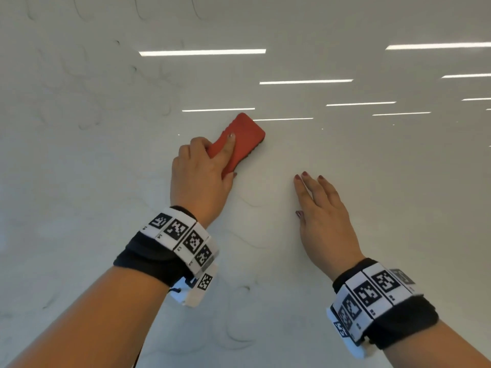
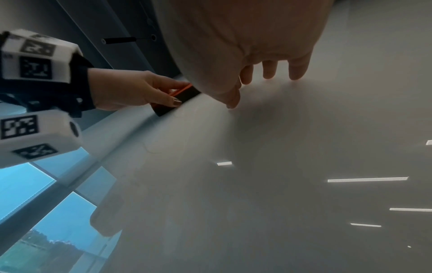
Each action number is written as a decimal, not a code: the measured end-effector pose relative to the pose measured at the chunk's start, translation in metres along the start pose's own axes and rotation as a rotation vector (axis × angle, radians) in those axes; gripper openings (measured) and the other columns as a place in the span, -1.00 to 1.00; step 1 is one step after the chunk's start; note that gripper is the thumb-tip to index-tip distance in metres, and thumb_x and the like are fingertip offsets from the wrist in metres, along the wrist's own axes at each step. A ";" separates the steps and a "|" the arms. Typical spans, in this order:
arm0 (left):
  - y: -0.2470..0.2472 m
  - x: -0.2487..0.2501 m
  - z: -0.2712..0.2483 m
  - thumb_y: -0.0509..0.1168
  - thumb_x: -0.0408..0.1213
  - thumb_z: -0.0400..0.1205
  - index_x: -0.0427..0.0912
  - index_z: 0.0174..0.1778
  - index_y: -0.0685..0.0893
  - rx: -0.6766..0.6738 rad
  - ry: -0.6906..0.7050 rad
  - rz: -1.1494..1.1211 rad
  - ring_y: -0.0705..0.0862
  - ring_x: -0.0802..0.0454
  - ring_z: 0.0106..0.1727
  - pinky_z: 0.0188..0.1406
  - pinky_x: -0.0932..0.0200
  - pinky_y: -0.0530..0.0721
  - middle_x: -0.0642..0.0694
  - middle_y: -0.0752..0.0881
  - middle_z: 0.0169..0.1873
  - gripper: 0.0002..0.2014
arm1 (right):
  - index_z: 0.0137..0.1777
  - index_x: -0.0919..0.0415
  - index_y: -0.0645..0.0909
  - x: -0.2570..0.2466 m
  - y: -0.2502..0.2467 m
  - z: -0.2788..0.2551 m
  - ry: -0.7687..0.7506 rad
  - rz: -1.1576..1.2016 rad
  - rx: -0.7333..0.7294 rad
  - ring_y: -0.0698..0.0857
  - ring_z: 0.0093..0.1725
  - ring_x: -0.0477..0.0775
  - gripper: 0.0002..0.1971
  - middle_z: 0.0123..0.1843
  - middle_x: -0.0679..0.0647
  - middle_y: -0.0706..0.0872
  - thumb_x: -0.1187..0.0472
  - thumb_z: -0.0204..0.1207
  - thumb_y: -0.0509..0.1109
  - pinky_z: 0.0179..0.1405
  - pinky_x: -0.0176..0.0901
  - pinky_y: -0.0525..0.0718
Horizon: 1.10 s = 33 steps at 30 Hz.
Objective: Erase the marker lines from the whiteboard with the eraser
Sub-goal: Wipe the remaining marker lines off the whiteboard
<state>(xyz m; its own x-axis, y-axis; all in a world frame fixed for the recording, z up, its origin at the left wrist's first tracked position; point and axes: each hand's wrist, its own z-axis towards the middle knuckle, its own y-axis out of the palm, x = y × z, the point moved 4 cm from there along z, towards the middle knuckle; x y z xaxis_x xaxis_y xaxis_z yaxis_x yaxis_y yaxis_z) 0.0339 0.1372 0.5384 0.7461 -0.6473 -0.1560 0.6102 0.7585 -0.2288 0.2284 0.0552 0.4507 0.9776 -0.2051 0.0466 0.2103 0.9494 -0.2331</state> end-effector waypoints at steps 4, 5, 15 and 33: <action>0.006 0.011 -0.028 0.43 -0.09 0.49 -0.01 0.51 0.45 -0.003 0.074 -0.005 0.53 -0.26 -0.02 -0.11 -0.08 0.55 -0.31 0.55 0.08 -0.36 | 0.59 0.28 0.31 -0.002 0.000 -0.002 0.012 0.009 -0.007 0.36 0.52 0.38 -0.39 0.57 0.21 0.40 0.39 0.53 0.36 0.44 0.25 0.42; 0.007 0.012 -0.035 0.44 -0.09 0.48 -0.01 0.51 0.45 -0.010 0.083 -0.003 0.53 -0.25 -0.02 -0.11 -0.07 0.56 -0.30 0.55 0.08 -0.36 | 0.59 0.28 0.31 -0.003 0.000 -0.002 0.016 0.013 -0.008 0.35 0.52 0.38 -0.39 0.57 0.21 0.40 0.38 0.53 0.36 0.44 0.24 0.40; 0.000 -0.004 -0.054 0.48 -0.13 0.45 -0.01 0.51 0.46 -0.051 0.096 0.028 0.55 -0.31 -0.04 -0.11 -0.12 0.57 -0.34 0.56 0.10 -0.33 | 0.63 0.23 0.23 -0.004 -0.001 -0.018 0.024 0.010 -0.115 0.26 0.58 0.32 -0.32 0.62 0.16 0.32 0.43 0.51 0.34 0.50 0.19 0.34; 0.015 0.013 -0.139 0.53 -0.13 0.39 0.02 0.46 0.52 -0.150 0.110 -0.001 0.56 -0.26 -0.02 -0.10 -0.13 0.60 -0.28 0.58 0.10 -0.33 | 0.65 0.24 0.16 -0.003 0.001 -0.037 0.034 0.032 -0.226 0.15 0.63 0.26 -0.23 0.66 0.10 0.22 0.57 0.41 0.22 0.52 0.27 0.32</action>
<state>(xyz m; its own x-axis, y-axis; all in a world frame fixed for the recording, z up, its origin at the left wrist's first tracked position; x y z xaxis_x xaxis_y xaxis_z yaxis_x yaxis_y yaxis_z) 0.0162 0.1298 0.3993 0.7068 -0.6587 -0.2580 0.5583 0.7434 -0.3684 0.2254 0.0477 0.4145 0.9823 -0.1871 0.0034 0.1690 0.8789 -0.4461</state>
